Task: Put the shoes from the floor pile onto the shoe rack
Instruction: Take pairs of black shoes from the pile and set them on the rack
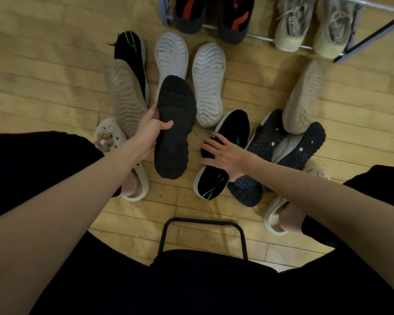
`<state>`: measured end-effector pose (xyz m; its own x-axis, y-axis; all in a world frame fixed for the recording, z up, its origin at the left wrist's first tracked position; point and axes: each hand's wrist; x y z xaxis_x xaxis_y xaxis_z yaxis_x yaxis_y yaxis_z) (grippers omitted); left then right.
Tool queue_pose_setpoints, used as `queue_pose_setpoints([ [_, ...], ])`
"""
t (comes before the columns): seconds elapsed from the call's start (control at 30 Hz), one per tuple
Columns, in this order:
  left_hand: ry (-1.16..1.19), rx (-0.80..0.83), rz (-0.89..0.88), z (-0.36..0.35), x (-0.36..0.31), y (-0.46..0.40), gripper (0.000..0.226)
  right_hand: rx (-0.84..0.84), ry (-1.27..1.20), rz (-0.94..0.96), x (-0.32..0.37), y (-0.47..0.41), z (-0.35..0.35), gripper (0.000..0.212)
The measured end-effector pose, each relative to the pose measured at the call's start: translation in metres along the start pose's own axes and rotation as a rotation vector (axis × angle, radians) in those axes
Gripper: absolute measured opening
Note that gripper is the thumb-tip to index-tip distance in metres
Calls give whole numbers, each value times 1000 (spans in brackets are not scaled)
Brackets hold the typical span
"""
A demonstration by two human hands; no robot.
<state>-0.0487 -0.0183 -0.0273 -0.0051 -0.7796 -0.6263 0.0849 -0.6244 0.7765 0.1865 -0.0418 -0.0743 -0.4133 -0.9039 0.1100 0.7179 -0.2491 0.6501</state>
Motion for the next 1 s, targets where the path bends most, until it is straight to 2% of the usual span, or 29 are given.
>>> queue_pose_setpoints([
  [0.13,60,-15,0,10,5,5,74,-123,-28,8,-2,6,1,103],
  [0.2,112,-9,7,14,5,6,75,-242,-103,-115,-11,14,3,101],
  [0.3,144,-24,12,16,6,9,74,-427,-318,-395,-31,25,16,94],
  [0.43,115,-40,21,12,4,15,75,-476,-493,-727,-61,6,51,87],
  [0.53,113,-27,33,8,4,16,75,-459,-650,-820,-84,-20,74,82],
  [0.67,109,-6,21,8,6,16,75,-478,-723,-878,-98,-39,76,75],
  [0.77,101,-30,26,8,7,15,75,-490,-636,-897,-84,-42,65,69],
  [0.83,108,-49,37,8,8,15,75,-583,-484,-862,-65,-34,51,65],
  [0.9,118,-49,42,9,10,15,75,-718,-284,-720,-46,-22,36,55],
  [0.93,117,-46,44,10,11,15,75,-721,-230,-613,-38,-17,25,50],
  [1.0,111,-38,45,12,13,14,75,-503,-338,-447,-21,-11,8,51],
])
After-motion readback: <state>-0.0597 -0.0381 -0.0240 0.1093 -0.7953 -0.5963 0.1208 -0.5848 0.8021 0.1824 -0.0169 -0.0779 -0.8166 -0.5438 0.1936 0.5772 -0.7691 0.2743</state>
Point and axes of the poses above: each hand's wrist, its own y-axis away from the middle knuckle, its own z-axis out of the back of the hand, x = y × z, and after that the axes turned 4 degrees about -y, right-handed
